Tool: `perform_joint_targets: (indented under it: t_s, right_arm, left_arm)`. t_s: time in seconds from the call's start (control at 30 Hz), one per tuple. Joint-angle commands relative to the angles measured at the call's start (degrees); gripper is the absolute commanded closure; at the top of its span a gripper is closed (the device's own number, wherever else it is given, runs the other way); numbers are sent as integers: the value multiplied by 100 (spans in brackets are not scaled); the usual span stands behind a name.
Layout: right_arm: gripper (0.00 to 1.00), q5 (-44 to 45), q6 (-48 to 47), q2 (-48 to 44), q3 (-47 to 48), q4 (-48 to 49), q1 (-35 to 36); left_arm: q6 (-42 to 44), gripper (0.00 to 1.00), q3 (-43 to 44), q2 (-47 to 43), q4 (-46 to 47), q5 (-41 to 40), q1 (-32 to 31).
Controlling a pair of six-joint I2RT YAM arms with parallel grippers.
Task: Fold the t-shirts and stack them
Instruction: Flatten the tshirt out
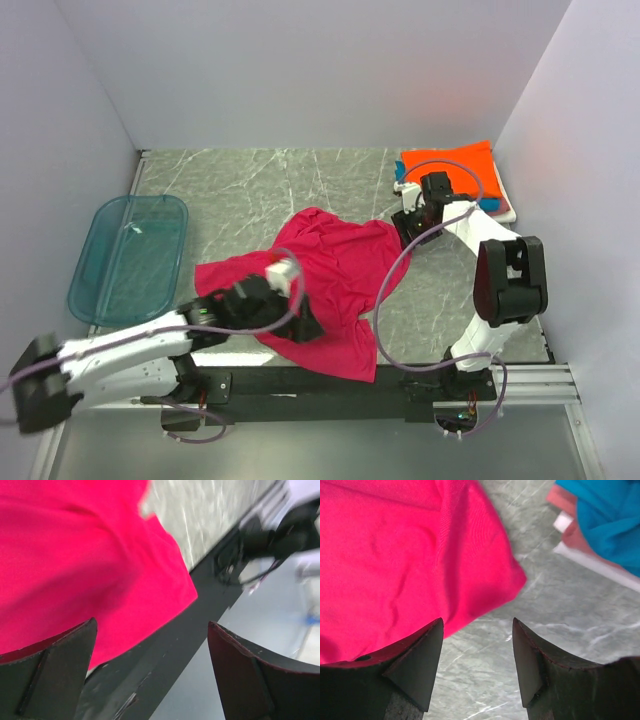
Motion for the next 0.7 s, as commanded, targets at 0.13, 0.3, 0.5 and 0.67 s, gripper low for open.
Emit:
perform_joint_targets:
  t_s: [0.13, 0.3, 0.5, 0.67]
  right_arm:
    - [38, -211, 272, 171, 258, -141, 13]
    - [38, -282, 272, 171, 197, -159, -5]
    - [42, -378, 325, 224, 161, -150, -22]
    - [48, -370, 544, 444, 249, -133, -22]
  left_arm:
    - [476, 9, 1149, 2573, 989, -1340, -1775]
    - [424, 12, 2097, 4051, 621, -2201, -2269]
    - [37, 27, 2915, 5044, -530, -3228, -2717]
    - [-297, 59, 3084, 5589, -918, -3424, -2893]
